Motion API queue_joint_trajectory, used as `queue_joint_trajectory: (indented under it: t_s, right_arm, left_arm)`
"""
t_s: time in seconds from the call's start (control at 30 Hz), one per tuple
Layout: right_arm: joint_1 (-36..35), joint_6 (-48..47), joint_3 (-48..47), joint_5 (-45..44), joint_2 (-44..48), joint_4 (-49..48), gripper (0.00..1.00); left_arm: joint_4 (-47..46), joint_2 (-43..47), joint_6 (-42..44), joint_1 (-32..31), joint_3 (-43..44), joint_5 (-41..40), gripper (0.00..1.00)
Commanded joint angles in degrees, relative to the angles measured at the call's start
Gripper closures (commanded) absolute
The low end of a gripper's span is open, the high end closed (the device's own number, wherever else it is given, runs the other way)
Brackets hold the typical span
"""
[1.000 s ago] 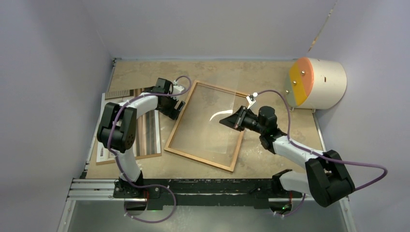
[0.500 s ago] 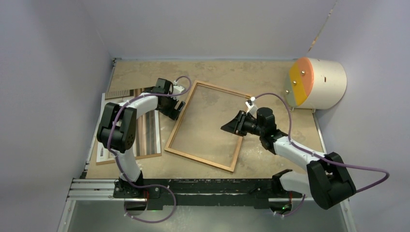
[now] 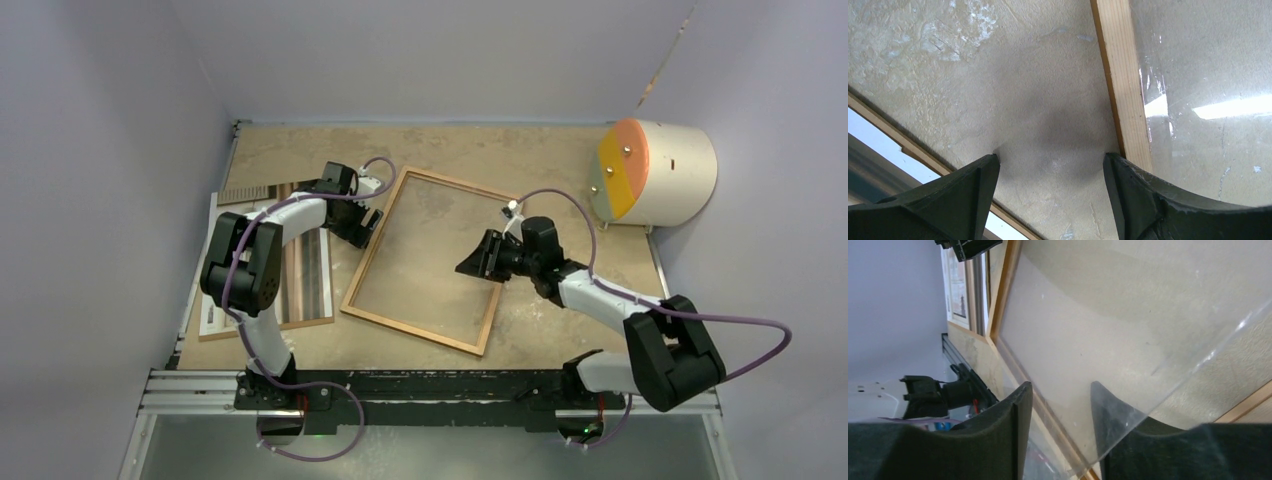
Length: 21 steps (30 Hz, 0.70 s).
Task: Put the photo into the frame
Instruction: Adjust the photo frame item on the photo frame.
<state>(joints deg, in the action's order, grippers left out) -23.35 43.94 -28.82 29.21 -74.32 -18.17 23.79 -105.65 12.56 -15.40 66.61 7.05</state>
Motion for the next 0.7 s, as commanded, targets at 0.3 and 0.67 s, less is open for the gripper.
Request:
queue_joint_trajectory:
  t_s: [0.3, 0.67]
  right_arm:
    - [-0.38, -10.82, -8.19, -4.88, -2.73, 11.25, 0.37]
    - [-0.38, -13.90, -10.92, -6.10, -4.96, 14.23, 0.32]
  left_arm:
    - [1.69, 1.04, 0.10, -0.47, -1.66, 0.25, 0.20]
    - [1.35, 0.75, 0.14, -0.42, -2.01, 0.34, 0.20]
